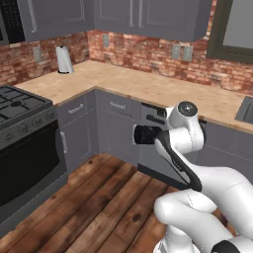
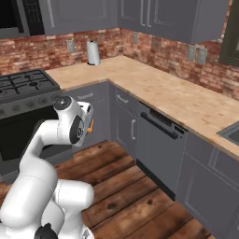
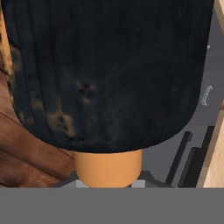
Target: Restock the sink supplies by placing the sponge and soap dispenser on the counter and next to the sink. Make sure the soap dispenser is upright.
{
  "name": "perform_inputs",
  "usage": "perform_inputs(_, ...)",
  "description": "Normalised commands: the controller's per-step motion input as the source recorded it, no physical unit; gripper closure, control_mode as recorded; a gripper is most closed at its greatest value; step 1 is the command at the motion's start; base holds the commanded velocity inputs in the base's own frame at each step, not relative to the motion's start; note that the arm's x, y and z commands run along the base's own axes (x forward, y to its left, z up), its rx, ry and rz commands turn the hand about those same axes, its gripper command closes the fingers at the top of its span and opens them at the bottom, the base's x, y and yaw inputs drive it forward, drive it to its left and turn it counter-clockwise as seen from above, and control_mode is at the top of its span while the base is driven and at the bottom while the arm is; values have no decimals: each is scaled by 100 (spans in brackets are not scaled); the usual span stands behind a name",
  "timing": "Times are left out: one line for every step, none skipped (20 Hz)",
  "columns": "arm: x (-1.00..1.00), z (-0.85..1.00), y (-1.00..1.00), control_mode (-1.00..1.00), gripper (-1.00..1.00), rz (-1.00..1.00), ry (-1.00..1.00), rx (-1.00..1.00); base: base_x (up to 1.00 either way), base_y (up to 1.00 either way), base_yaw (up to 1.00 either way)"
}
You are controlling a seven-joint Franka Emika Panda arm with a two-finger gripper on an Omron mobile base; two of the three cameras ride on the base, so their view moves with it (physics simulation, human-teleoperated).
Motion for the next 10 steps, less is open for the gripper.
perform_inputs(0,0,0,100,100,0,0,0,31,0,-47)
perform_inputs(0,0,0,100,100,0,0,0,31,0,-47)
perform_inputs(0,0,0,100,100,0,0,0,33,0,-48)
perform_inputs(0,0,0,100,100,0,0,0,37,0,-50)
perform_inputs(0,0,0,100,100,0,0,0,40,0,-51)
perform_inputs(0,0,0,100,100,0,0,0,43,0,-51)
perform_inputs(0,0,0,100,100,0,0,0,45,0,-51)
perform_inputs(0,0,0,100,100,0,0,0,46,0,-51)
perform_inputs(0,0,0,100,100,0,0,0,52,0,-51)
perform_inputs(0,0,0,100,100,0,0,0,57,0,-51)
